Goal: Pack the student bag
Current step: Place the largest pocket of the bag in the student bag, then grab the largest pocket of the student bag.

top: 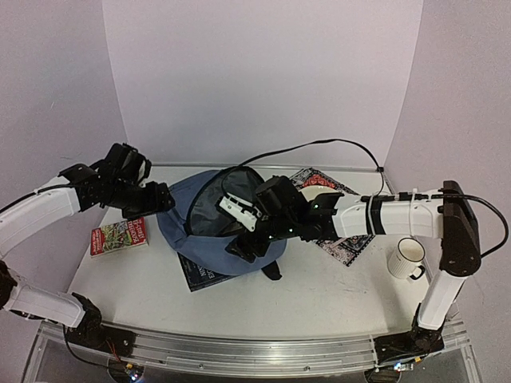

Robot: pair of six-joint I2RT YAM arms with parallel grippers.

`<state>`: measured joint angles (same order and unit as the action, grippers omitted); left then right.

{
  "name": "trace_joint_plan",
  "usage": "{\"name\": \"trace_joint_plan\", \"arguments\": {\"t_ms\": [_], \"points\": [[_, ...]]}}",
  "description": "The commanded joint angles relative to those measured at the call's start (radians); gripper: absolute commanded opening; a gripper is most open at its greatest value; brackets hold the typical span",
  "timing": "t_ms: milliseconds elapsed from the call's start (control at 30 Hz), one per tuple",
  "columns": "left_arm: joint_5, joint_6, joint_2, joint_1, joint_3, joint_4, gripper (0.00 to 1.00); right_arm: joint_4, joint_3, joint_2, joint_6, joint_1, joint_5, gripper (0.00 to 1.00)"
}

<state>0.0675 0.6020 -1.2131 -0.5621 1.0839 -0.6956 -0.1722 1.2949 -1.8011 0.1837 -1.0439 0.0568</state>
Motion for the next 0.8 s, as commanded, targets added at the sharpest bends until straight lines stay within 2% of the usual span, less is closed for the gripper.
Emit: {"name": "trace_joint_plan", "arguments": {"t_ms": [0, 167, 233, 367, 467, 533, 667, 733, 767], "points": [[-0.033, 0.182, 0.05, 0.007, -0.112, -0.04, 0.76, 0.005, 0.036, -0.03, -0.017, 0.0, 0.047, 0.82], [-0.062, 0.2, 0.015, 0.008, -0.212, 0.017, 0.74, 0.019, 0.066, -0.081, 0.006, -0.001, 0.106, 0.82], [-0.116, 0.209, -0.002, 0.009, -0.254, 0.063, 0.73, 0.031, 0.078, -0.106, 0.016, 0.0, 0.109, 0.82], [-0.19, 0.224, -0.047, 0.008, -0.314, 0.163, 0.73, 0.04, 0.09, -0.133, 0.033, 0.009, 0.061, 0.75], [-0.216, 0.227, -0.08, 0.008, -0.343, 0.215, 0.72, 0.053, 0.114, -0.147, 0.044, 0.028, 0.051, 0.62], [-0.239, 0.228, -0.107, 0.008, -0.358, 0.254, 0.72, 0.062, 0.131, -0.155, 0.055, 0.043, 0.055, 0.49], [-0.273, 0.235, -0.162, 0.008, -0.365, 0.311, 0.71, 0.098, 0.174, -0.164, 0.073, 0.065, 0.066, 0.08], [-0.274, 0.238, -0.178, 0.008, -0.367, 0.334, 0.7, 0.117, 0.193, -0.153, 0.074, 0.074, 0.071, 0.0], [-0.271, 0.24, -0.186, 0.008, -0.368, 0.342, 0.7, 0.122, 0.203, -0.142, 0.074, 0.078, 0.071, 0.0]]}}
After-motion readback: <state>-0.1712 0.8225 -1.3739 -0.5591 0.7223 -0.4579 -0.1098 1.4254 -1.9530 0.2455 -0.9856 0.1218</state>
